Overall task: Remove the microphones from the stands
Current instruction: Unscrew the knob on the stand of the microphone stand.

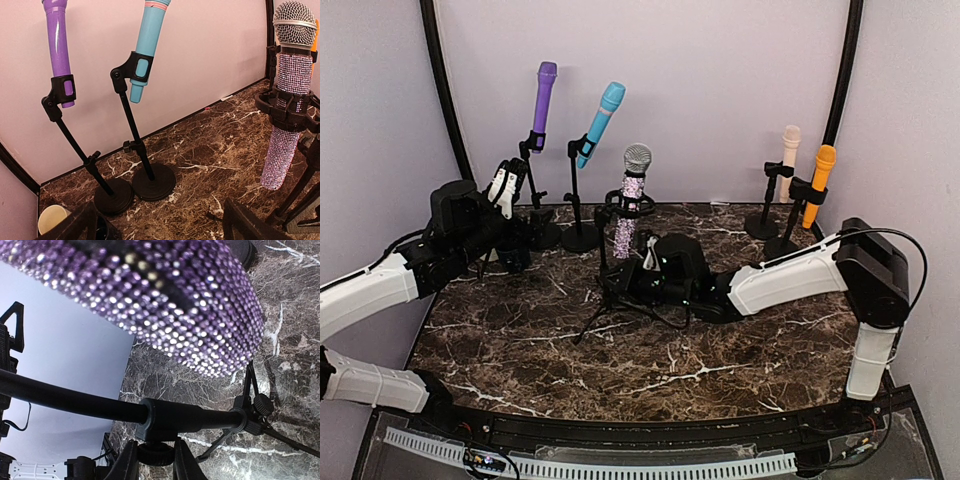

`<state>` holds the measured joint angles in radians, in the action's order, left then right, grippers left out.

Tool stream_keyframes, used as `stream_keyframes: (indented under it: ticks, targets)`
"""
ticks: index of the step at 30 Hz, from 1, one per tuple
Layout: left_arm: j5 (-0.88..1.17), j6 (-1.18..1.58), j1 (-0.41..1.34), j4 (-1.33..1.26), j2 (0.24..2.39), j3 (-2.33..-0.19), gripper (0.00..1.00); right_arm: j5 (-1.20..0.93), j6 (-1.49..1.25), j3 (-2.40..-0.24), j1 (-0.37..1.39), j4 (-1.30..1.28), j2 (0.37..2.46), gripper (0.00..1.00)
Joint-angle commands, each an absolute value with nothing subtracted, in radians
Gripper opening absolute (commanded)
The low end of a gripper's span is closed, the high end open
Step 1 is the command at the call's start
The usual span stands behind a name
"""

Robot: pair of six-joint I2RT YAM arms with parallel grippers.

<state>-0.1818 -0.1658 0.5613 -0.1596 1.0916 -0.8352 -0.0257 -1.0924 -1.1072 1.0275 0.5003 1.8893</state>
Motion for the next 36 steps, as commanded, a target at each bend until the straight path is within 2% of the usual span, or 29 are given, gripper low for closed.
stream_keyframes:
  ticks: [1,9,23,36]
  targets:
    - [-0.177,-0.170,0.567,-0.175,1.074,-0.828,0.89,0.056,-1.016,-1.155,1.033,0.423,1.901,0.09]
    - [-0.177,-0.172,0.567,-0.173,1.072,-0.828,0.89,0.223,-0.883,-1.249,1.088,0.223,1.913,0.05]
    - [-0.180,-0.172,0.568,-0.173,1.078,-0.827,0.89,0.533,-0.684,-1.472,1.183,-0.071,1.997,0.04]
    - [-0.181,-0.173,0.569,-0.173,1.081,-0.827,0.89,0.739,-0.550,-1.604,1.229,-0.218,2.065,0.03]
